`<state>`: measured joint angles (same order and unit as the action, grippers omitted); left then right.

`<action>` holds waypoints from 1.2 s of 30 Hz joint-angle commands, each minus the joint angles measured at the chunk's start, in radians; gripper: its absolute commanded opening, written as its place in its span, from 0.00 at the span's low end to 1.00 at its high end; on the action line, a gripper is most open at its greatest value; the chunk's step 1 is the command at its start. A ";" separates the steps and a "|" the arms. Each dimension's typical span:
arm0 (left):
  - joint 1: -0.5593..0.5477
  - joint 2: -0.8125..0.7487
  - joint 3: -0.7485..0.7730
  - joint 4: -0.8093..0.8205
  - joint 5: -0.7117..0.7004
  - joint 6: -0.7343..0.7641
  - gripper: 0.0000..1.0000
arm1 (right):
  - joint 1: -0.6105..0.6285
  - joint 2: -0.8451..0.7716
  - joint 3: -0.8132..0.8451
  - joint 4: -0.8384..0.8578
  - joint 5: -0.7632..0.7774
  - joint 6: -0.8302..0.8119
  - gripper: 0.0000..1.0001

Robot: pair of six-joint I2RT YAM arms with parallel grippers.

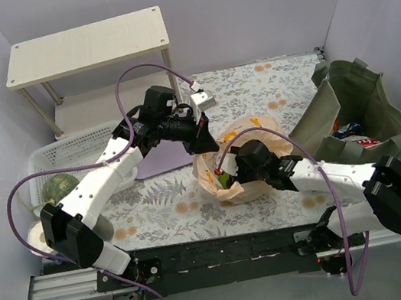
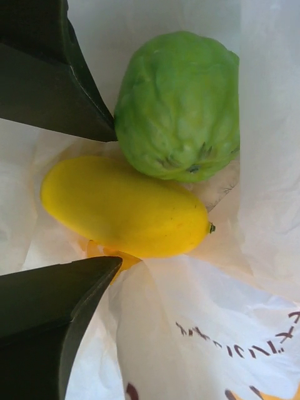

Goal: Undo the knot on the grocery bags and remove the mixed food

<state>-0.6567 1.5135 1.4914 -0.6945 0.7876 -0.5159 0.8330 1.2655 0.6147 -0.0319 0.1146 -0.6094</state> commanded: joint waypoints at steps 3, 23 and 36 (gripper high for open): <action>0.012 -0.019 -0.026 0.013 0.035 0.021 0.00 | -0.052 0.100 -0.012 0.138 -0.027 -0.066 0.82; 0.042 -0.013 -0.111 0.105 -0.082 0.031 0.00 | -0.133 -0.356 0.137 -0.402 -0.339 -0.024 0.05; 0.049 0.010 0.070 0.024 0.074 0.024 0.64 | -0.169 -0.502 0.129 -0.438 -0.311 0.071 0.02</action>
<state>-0.6144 1.5654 1.4475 -0.6353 0.7437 -0.5037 0.6899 0.7654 0.7189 -0.5167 -0.1974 -0.5835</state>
